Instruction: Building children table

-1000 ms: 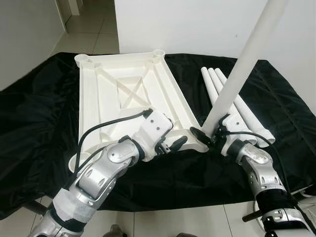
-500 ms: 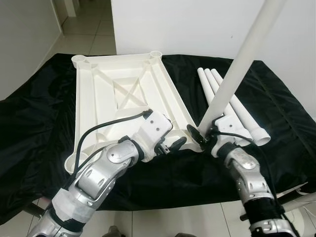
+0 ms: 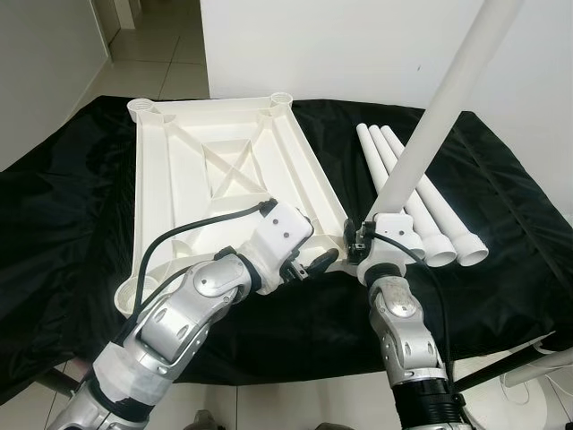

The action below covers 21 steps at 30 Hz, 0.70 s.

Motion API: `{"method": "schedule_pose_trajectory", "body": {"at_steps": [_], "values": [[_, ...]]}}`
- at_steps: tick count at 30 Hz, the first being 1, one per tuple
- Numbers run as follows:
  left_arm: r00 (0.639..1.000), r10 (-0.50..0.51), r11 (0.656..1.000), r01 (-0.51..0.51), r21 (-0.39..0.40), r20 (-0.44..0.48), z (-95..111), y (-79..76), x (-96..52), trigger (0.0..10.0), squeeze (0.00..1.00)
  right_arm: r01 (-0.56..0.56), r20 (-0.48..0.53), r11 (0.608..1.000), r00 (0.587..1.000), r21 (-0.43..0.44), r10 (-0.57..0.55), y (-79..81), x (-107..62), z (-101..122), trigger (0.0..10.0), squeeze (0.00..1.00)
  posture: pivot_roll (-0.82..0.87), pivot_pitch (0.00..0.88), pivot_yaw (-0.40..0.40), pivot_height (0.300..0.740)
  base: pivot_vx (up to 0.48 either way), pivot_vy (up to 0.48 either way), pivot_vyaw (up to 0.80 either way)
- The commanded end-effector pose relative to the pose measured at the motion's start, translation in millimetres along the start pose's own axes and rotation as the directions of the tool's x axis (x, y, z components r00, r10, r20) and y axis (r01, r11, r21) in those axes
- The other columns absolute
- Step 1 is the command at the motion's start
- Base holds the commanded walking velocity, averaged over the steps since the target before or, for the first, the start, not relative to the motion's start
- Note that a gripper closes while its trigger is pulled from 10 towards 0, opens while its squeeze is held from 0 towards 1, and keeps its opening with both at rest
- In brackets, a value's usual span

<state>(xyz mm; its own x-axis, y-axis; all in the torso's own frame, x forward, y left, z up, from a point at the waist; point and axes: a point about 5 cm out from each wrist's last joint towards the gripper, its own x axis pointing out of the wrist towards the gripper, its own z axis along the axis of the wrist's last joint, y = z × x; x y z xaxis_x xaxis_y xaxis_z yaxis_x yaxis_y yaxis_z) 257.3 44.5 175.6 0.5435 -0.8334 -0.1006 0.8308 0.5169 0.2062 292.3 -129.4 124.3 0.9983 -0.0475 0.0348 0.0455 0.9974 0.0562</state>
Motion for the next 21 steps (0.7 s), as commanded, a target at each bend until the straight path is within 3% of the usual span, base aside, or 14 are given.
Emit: {"method": "schedule_pose_trajectory", "body": {"at_steps": [1, 3, 4, 6, 7, 11, 15, 16, 21], "values": [[0.996, -0.089, 0.996, 0.089, 0.004, -0.013, -1.1, -7.0, -1.2, 10.0, 0.00, 0.007, -0.076, 0.999, 0.997, 0.035, -0.004, 2.9, -4.8, -14.6, 10.0, 0.00, -0.06, 0.000, -0.031, 0.740, 0.000, 0.000, 0.00], [0.996, -0.088, 0.996, 0.088, 0.004, -0.014, -1.3, -6.9, -1.4, 10.0, 0.00, -0.012, -0.066, 0.999, 0.998, 0.039, 0.014, 3.9, -5.3, -13.0, 10.0, 0.00, -0.06, 0.000, -0.031, 0.740, 0.000, 0.000, 0.00], [0.996, -0.086, 0.996, 0.086, 0.004, -0.015, -1.3, -6.5, -1.4, 10.0, 0.00, -0.017, -0.060, 0.999, 0.998, 0.033, 0.019, 3.4, -5.4, -10.0, 10.0, 0.24, -0.06, 0.000, -0.030, 0.740, 0.000, 0.000, 0.00], [0.996, -0.085, 0.996, 0.085, 0.004, -0.015, -1.3, -6.3, -1.3, 10.0, 0.00, -0.018, -0.057, 0.999, 0.998, 0.028, 0.020, 2.9, -5.4, -8.0, 10.0, 0.24, -0.06, 0.000, -0.030, 0.740, 0.000, 0.000, 0.00], [0.996, -0.083, 0.997, 0.083, 0.005, -0.014, -1.0, -5.9, -0.9, 10.0, 0.00, -0.025, -0.049, 0.999, 0.998, 0.027, 0.026, 1.4, -4.9, -4.9, 10.0, 1.00, -0.06, 0.000, -0.030, 0.740, 0.000, 0.000, 0.00], [0.997, -0.082, 0.997, 0.082, 0.006, -0.013, -0.6, -5.6, -0.6, 10.0, 0.00, -0.031, -0.041, 0.999, 0.999, 0.023, 0.032, 0.1, -4.5, -2.7, 10.0, 1.00, -0.06, 0.001, -0.030, 0.740, 0.000, 0.000, 0.00], [0.997, -0.076, 0.997, 0.076, 0.010, -0.011, 0.4, -3.5, 0.3, 10.0, 0.00, -0.101, -0.006, 0.994, 0.995, -0.043, 0.101, -17.3, -0.3, 4.2, 10.0, 0.98, -0.07, 0.003, -0.029, 0.740, 0.000, 0.000, 0.00], [0.997, -0.076, 0.997, 0.076, 0.010, -0.011, 0.5, -3.1, 0.5, 10.0, 0.00, -0.126, -0.006, 0.991, 0.992, -0.048, 0.126, -19.9, 0.6, 5.0, 10.0, 0.00, -0.07, 0.005, -0.026, 0.740, 0.000, 0.000, 0.00], [0.997, -0.075, 0.997, 0.075, 0.010, -0.011, 0.5, -2.6, 0.4, 10.0, 0.00, -0.217, 0.010, 0.974, 0.976, -0.064, 0.218, -23.3, 1.4, 7.6, 10.0, 0.00, -0.07, 0.008, -0.024, 0.740, 0.000, 0.000, 0.00]]}}
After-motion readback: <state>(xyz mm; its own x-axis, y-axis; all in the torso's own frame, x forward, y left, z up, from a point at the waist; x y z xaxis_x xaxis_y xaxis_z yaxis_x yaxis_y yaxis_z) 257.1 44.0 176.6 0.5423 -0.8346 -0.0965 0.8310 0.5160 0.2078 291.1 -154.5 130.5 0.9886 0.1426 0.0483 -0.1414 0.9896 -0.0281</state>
